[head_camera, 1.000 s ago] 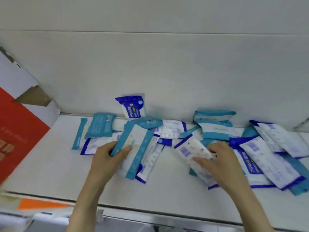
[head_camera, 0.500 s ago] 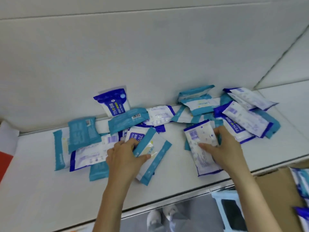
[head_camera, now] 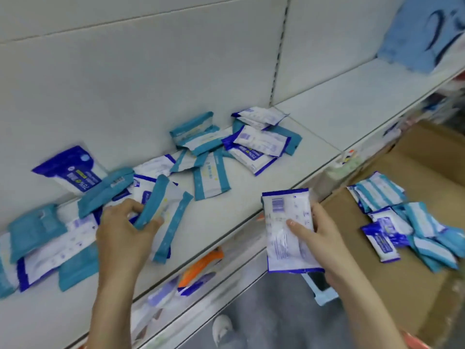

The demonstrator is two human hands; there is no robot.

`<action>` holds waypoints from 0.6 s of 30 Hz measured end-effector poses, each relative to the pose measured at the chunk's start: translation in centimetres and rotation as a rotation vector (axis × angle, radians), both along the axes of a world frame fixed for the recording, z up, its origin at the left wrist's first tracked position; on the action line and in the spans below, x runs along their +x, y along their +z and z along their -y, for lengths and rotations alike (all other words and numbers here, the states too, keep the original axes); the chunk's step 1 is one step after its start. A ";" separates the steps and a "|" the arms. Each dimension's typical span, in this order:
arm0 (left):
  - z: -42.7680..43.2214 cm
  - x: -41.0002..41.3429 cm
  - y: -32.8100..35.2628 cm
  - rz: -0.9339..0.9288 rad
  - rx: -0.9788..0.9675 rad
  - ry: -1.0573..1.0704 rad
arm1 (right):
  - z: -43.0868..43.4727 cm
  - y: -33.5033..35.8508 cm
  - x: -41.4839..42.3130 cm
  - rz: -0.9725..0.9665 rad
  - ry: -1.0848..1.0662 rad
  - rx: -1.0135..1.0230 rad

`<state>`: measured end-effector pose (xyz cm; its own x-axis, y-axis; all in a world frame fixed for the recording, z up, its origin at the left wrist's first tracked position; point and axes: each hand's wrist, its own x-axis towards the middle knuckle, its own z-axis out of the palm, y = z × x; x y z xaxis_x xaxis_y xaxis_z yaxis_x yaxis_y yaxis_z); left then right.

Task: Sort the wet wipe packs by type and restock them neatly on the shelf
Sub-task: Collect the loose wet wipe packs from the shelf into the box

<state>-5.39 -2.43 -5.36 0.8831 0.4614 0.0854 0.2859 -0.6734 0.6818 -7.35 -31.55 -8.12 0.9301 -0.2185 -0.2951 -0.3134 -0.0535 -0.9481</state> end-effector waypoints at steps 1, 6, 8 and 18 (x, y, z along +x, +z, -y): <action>1.8 -0.6 0.7 0.022 -0.095 -0.027 | 1.3 0.1 -1.0 -0.038 -0.021 0.090; 15.0 -4.3 1.9 0.001 -0.617 -0.366 | 9.5 0.1 -6.7 -0.137 -0.117 0.446; 20.8 -6.6 0.2 -0.063 -0.693 -0.434 | 13.5 -0.4 -9.5 -0.104 -0.170 0.471; 39.9 -13.9 -7.5 -0.382 -0.880 -0.485 | 30.9 -4.4 -21.8 -0.147 -0.434 0.414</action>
